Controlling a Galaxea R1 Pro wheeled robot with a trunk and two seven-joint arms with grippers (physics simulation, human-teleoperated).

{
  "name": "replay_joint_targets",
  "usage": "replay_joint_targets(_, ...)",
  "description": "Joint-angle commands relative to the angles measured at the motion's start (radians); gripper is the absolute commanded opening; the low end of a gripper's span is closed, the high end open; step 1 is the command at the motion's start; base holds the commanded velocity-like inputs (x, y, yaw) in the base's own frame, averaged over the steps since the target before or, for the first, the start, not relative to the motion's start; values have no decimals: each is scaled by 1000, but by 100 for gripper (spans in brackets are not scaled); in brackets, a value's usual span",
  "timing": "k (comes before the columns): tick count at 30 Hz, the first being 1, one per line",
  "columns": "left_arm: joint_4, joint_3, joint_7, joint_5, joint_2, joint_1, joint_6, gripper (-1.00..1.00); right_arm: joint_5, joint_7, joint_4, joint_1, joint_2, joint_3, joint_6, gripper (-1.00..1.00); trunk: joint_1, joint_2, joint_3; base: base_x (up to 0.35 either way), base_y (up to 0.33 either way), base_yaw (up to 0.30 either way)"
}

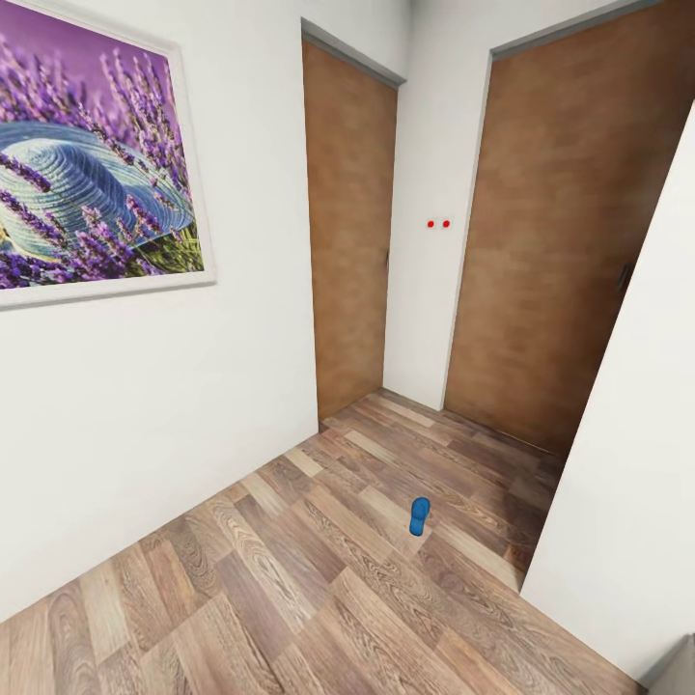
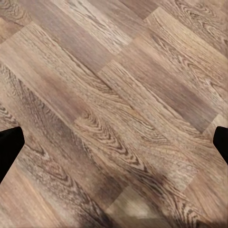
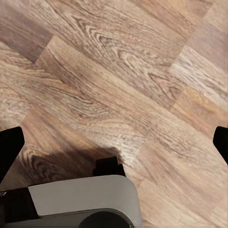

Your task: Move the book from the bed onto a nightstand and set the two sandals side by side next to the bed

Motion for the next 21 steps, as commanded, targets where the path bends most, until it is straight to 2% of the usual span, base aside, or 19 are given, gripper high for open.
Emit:
replay_joint_targets(1,0,0,0,1,-1,0,-2,100,0,-1,2,0,0,-2,-2,100,0,0,-1,0,0,0)
replay_joint_targets(11,2,1,0,1,-3,-1,-2,100,0,-2,8,0,1,-1,-2,100,0,0,-1,7,4,0)
replay_joint_targets(21,2,2,1,2,-2,-1,-2,100,0,-2,8,0,3,0,-3,100,0,0,-1,194,155,0)
